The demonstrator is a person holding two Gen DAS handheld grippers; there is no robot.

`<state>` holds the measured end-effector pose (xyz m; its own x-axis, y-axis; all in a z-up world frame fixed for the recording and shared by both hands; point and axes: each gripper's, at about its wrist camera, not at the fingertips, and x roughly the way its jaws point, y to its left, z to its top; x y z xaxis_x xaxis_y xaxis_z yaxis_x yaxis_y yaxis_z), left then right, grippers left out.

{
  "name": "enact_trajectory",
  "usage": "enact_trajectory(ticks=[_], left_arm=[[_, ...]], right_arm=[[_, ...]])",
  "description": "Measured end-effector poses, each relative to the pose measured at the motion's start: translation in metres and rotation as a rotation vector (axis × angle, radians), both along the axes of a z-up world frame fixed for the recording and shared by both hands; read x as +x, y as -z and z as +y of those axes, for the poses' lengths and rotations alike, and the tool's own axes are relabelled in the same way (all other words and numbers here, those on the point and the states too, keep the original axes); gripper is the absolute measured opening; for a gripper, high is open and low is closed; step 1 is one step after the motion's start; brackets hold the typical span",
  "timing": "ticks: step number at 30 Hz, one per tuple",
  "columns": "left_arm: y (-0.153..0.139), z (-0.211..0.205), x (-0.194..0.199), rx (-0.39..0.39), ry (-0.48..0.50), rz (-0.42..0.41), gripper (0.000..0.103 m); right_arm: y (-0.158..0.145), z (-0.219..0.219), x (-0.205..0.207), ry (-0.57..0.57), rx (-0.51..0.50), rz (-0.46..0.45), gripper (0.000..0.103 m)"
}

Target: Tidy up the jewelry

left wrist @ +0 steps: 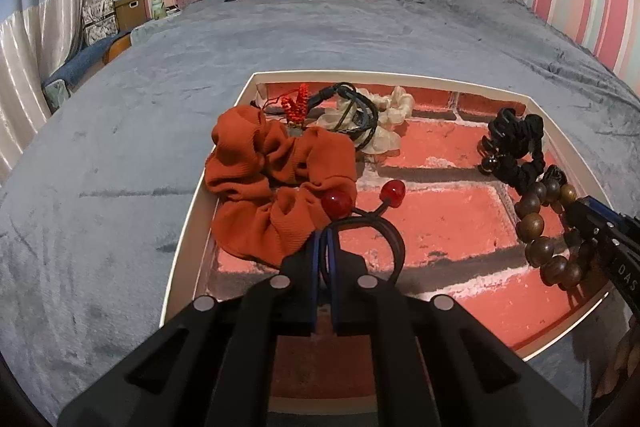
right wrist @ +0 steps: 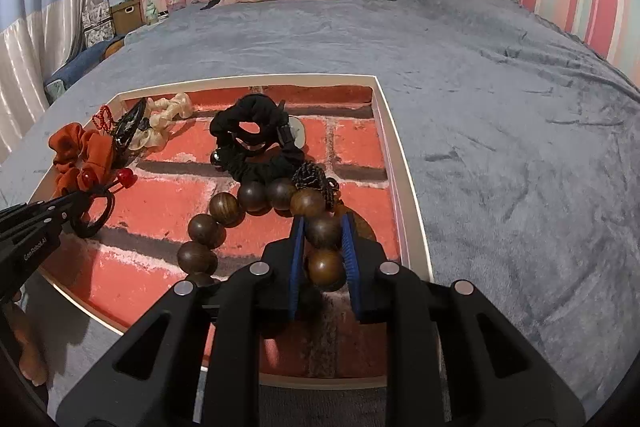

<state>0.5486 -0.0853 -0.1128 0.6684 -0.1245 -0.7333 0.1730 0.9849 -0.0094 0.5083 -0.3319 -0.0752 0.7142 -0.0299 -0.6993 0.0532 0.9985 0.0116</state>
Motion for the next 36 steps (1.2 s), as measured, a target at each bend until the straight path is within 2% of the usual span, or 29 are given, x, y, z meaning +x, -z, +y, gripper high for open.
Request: enact_trajectory(ticks=[1,2,4,5,6,7,9,11,17,23,26,28,32,36], left_arm=[[0.000,0.001,0.000,-0.001,0.000,0.001,0.005],[-0.001,0.001,0.000,-0.004,0.000,0.003,0.005],[-0.004,0.003,-0.005,-0.019,0.002,-0.008,0.006],[-0.008,0.003,-0.010,-0.023,0.005,-0.030,0.007],[-0.011,0.003,-0.013,-0.023,0.008,-0.045,0.018],[-0.014,0.003,-0.018,-0.022,0.010,-0.064,0.045],[-0.024,0.002,-0.034,-0.005,-0.003,-0.131,0.072],[-0.033,0.001,-0.050,0.003,0.008,-0.166,0.073],[-0.044,0.017,-0.112,0.007,-0.008,-0.195,0.078],[-0.056,0.042,-0.201,0.017,-0.049,-0.218,0.086],[-0.067,0.053,-0.237,0.018,-0.073,-0.229,0.090],[-0.072,0.060,-0.257,0.018,-0.090,-0.239,0.094],[-0.079,0.072,-0.289,0.016,-0.109,-0.237,0.095],[-0.084,0.081,-0.303,0.038,-0.147,-0.215,0.095]], right_arm=[[-0.001,0.000,0.000,-0.005,0.005,-0.003,0.037],[-0.002,-0.001,-0.002,-0.009,0.010,-0.010,0.057],[-0.010,-0.002,-0.011,-0.005,0.014,-0.061,0.071],[-0.016,-0.002,-0.017,-0.011,0.023,-0.100,0.082],[-0.022,-0.002,-0.024,-0.012,0.027,-0.136,0.088],[-0.028,-0.002,-0.033,-0.010,0.030,-0.179,0.093],[-0.034,-0.002,-0.046,-0.011,0.051,-0.214,0.094],[-0.037,-0.001,-0.062,-0.012,0.070,-0.235,0.094],[-0.042,0.006,-0.125,0.015,0.102,-0.267,0.096],[-0.044,0.026,-0.186,-0.017,-0.003,-0.254,0.098],[-0.039,0.029,-0.215,-0.016,-0.009,-0.234,0.098],[-0.040,0.032,-0.230,-0.021,-0.025,-0.235,0.098],[-0.046,0.038,-0.245,-0.059,-0.064,-0.246,0.099],[-0.047,0.043,-0.248,-0.088,-0.114,-0.267,0.099]])
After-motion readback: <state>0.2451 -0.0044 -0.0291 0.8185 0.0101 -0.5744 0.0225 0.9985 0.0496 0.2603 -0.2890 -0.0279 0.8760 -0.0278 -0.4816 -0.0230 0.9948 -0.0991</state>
